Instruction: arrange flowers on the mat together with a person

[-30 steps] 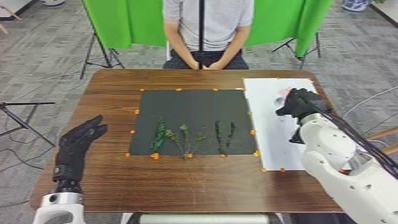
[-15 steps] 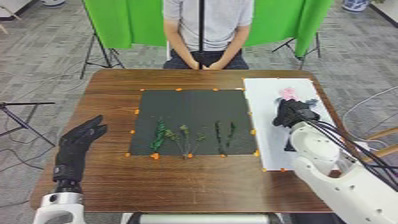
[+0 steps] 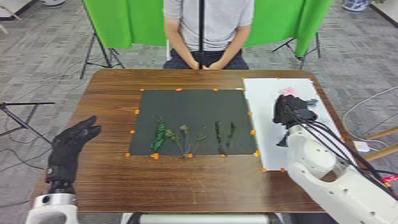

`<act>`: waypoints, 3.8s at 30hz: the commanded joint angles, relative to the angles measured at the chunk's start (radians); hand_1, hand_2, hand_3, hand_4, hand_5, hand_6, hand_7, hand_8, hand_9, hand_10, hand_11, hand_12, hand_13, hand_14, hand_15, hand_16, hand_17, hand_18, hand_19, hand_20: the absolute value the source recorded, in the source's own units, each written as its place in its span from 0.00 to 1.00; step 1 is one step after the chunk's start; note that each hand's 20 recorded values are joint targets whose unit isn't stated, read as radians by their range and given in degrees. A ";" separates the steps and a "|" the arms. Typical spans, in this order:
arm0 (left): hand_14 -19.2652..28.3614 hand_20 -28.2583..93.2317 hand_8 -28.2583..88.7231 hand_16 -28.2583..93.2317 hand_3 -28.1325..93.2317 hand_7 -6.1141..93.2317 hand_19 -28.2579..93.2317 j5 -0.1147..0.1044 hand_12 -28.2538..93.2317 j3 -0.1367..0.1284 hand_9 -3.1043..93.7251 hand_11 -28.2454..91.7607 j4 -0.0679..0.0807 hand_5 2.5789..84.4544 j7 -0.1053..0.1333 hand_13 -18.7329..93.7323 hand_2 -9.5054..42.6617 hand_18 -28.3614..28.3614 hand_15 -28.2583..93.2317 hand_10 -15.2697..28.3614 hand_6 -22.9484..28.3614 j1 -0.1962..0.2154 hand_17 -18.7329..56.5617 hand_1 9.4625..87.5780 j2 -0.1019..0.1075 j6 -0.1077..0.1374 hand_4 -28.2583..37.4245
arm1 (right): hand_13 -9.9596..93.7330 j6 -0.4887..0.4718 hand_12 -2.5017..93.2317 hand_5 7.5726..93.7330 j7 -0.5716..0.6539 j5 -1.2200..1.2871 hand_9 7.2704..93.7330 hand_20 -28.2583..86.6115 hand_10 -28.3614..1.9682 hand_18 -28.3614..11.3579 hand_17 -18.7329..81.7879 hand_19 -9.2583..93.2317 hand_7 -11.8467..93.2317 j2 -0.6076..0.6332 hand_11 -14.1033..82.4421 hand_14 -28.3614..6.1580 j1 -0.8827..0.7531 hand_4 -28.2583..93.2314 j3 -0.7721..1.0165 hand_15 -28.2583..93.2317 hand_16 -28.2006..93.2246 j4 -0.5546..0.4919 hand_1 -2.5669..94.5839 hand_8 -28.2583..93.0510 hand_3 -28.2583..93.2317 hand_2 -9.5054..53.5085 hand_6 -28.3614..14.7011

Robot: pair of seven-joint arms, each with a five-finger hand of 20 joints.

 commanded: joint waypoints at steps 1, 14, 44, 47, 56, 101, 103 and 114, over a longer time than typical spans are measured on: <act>0.75 0.40 0.19 0.22 0.81 0.17 0.27 -0.118 0.33 -0.083 0.55 0.39 -0.002 0.58 0.035 0.54 0.09 0.70 0.33 0.68 0.55 0.076 0.43 0.22 0.021 0.087 0.05 | 1.00 0.082 0.36 0.90 -0.082 0.058 1.00 0.46 0.66 0.49 0.85 0.92 0.29 -0.048 0.32 0.82 0.330 0.55 -0.109 0.63 0.37 -0.102 1.00 0.33 0.00 0.00 0.67; 0.76 0.41 0.19 0.22 0.82 0.16 0.27 -0.178 0.33 -0.036 0.55 0.39 0.036 0.58 0.077 0.54 0.18 0.70 0.34 0.68 0.56 0.014 0.43 0.19 0.036 0.118 0.01 | 1.00 -0.096 0.36 0.90 -0.312 0.126 1.00 0.46 0.67 0.49 0.85 0.93 0.29 -0.498 0.32 0.83 0.640 0.54 -0.571 0.64 0.38 0.167 1.00 0.33 0.00 0.00 0.68; 0.76 0.41 0.19 0.22 0.80 0.16 0.27 -0.183 0.33 0.063 0.56 0.39 0.085 0.58 0.078 0.55 0.28 0.69 0.34 0.69 0.56 -0.082 0.44 0.12 0.050 0.086 0.00 | 1.00 -0.262 0.39 0.83 -0.328 0.062 1.00 0.44 0.69 0.48 0.83 0.96 0.29 -0.596 0.25 0.83 0.576 0.56 -0.647 0.62 0.39 0.319 0.92 0.30 0.00 0.00 0.73; 0.76 0.41 0.19 0.22 0.80 0.16 0.27 -0.179 0.33 0.061 0.56 0.39 0.083 0.58 0.075 0.55 0.26 0.69 0.34 0.69 0.56 -0.081 0.44 0.12 0.049 0.086 0.00 | 1.00 -0.266 0.40 0.80 -0.332 0.067 1.00 0.44 0.69 0.48 0.82 0.96 0.29 -0.590 0.24 0.82 0.582 0.56 -0.646 0.61 0.40 0.316 0.91 0.29 0.00 0.00 0.73; 0.76 0.41 0.19 0.22 0.81 0.16 0.27 -0.171 0.33 0.057 0.56 0.39 0.078 0.58 0.067 0.55 0.22 0.69 0.34 0.69 0.56 -0.070 0.44 0.13 0.042 0.082 0.00 | 1.00 -0.278 0.36 0.75 -0.338 0.050 0.97 0.44 0.66 0.46 0.81 0.96 0.28 -0.578 0.28 0.81 0.582 0.60 -0.642 0.60 0.41 0.293 0.86 0.25 0.00 0.00 0.74; 0.76 0.41 0.19 0.22 0.81 0.16 0.27 -0.086 0.33 0.016 0.56 0.39 0.027 0.58 0.019 0.55 0.18 0.69 0.34 0.69 0.56 0.018 0.43 0.17 -0.007 0.045 0.00 | 0.32 0.081 0.11 0.33 -1.038 1.479 0.31 0.44 0.45 0.37 0.33 0.10 0.17 -0.423 0.17 0.49 -0.914 0.09 0.736 0.27 0.31 -0.388 0.08 0.17 0.85 0.21 0.65; 0.76 0.41 0.19 0.22 0.81 0.16 0.27 -0.082 0.33 0.018 0.56 0.39 0.027 0.58 0.018 0.55 0.18 0.69 0.34 0.69 0.56 0.017 0.43 0.17 -0.006 0.044 0.00 | 0.32 0.089 0.11 0.33 -1.037 1.473 0.31 0.44 0.45 0.37 0.33 0.10 0.18 -0.427 0.17 0.48 -0.922 0.08 0.736 0.27 0.31 -0.389 0.08 0.17 0.85 0.21 0.65; 0.76 0.41 0.19 0.22 0.81 0.16 0.27 -0.076 0.33 0.018 0.56 0.39 0.026 0.58 0.016 0.55 0.18 0.69 0.34 0.69 0.56 0.017 0.43 0.17 -0.008 0.040 0.00 | 0.33 0.120 0.12 0.34 -1.034 1.454 0.32 0.44 0.45 0.36 0.33 0.11 0.18 -0.432 0.17 0.48 -0.909 0.08 0.737 0.28 0.30 -0.386 0.07 0.17 0.86 0.21 0.65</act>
